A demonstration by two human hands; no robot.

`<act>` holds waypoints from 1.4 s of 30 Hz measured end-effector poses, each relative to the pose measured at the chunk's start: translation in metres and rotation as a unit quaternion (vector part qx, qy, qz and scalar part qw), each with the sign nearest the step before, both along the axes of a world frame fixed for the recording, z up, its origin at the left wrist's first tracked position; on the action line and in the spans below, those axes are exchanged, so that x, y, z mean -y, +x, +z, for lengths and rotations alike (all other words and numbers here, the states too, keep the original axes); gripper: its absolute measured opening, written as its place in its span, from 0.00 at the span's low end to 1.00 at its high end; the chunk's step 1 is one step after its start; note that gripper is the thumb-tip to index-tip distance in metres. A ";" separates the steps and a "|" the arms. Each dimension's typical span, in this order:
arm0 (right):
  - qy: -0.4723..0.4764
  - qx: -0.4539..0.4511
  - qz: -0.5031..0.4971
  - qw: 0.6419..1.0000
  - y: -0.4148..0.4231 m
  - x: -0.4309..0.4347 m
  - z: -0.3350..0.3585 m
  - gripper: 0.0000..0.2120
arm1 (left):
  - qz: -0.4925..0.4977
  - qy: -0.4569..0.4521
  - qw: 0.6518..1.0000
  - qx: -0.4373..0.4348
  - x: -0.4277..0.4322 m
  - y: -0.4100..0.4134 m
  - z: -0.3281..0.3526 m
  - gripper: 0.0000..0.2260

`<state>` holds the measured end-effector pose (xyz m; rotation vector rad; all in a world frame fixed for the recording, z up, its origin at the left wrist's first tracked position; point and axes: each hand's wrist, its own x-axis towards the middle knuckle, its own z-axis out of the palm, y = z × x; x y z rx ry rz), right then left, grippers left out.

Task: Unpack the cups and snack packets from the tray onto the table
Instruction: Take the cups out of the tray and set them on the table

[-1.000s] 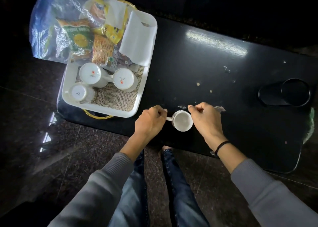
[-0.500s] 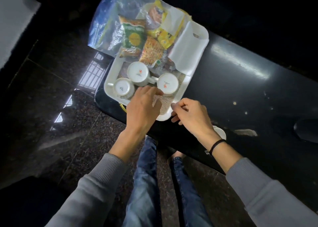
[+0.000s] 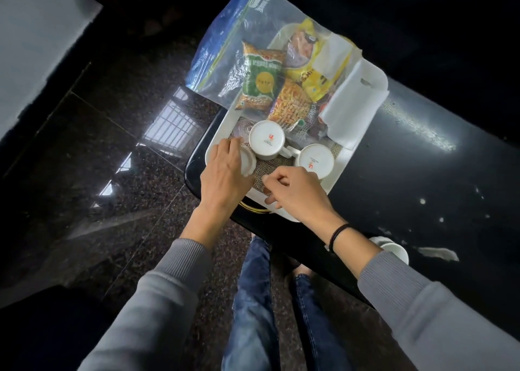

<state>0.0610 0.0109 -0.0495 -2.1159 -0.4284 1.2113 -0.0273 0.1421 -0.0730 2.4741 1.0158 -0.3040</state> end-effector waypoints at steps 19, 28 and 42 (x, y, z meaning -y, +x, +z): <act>0.097 -0.156 -0.108 0.977 0.013 0.073 0.014 0.23 | 0.294 -0.315 0.889 0.157 0.058 -0.007 0.052 0.21; 0.143 -0.188 -0.228 0.945 0.022 0.157 0.030 0.21 | 0.196 -0.464 0.853 0.140 0.129 0.037 0.066 0.15; 0.024 0.075 -0.378 0.922 0.028 0.323 0.030 0.24 | -0.122 -0.317 0.941 -0.005 0.256 0.106 0.062 0.18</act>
